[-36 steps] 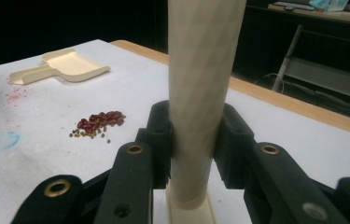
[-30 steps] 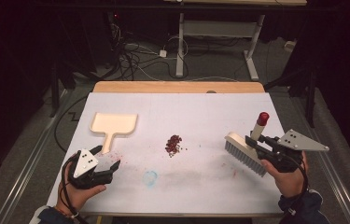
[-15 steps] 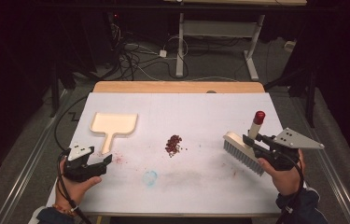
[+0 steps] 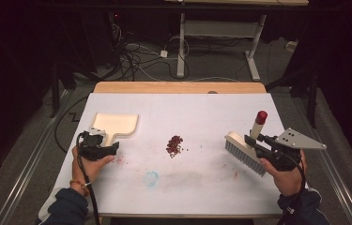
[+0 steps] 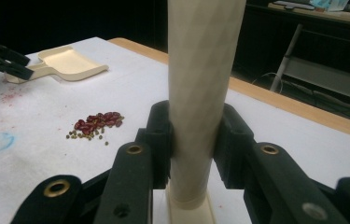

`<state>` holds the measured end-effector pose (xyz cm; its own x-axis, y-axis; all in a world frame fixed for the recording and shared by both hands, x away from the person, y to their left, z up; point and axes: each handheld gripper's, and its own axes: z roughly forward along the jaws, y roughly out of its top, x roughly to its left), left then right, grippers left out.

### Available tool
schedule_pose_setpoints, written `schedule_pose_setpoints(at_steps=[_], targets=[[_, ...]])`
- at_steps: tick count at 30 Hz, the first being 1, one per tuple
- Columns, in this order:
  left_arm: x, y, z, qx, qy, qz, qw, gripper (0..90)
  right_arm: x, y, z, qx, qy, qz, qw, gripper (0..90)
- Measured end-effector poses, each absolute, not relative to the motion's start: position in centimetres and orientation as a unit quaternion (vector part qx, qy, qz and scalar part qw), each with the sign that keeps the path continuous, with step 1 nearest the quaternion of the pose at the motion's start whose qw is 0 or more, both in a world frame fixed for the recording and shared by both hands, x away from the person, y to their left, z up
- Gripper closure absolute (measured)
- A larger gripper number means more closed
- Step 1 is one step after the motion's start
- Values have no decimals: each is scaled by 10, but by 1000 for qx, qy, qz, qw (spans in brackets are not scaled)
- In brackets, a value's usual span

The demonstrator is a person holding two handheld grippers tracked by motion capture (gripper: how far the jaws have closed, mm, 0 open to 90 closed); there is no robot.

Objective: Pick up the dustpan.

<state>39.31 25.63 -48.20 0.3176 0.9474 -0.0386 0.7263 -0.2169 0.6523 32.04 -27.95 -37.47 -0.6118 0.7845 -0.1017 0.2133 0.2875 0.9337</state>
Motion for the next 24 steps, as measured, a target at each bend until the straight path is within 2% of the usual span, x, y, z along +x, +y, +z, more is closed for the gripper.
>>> schedule_pose_setpoints(at_steps=[2,7,8,9,11,14,24], targets=[[402,256,-488,755,562,177,288,374,321,-279,-375,331,749,495,289,707],[417,256,-488,749,568,182,289,414,321,-279,-377,336,750,494,285,707],[419,257,-488,744,573,181,293,474,322,-279,-378,335,752,492,284,707],[421,257,-488,742,576,183,291,474,322,-279,-378,335,752,492,284,707],[423,258,-488,740,578,187,289,560,322,-278,-378,335,751,493,283,707],[424,256,-488,738,579,194,287,634,322,-277,-379,340,751,492,278,707],[424,255,-477,750,569,210,265,643,323,-277,-379,339,753,491,276,707]])
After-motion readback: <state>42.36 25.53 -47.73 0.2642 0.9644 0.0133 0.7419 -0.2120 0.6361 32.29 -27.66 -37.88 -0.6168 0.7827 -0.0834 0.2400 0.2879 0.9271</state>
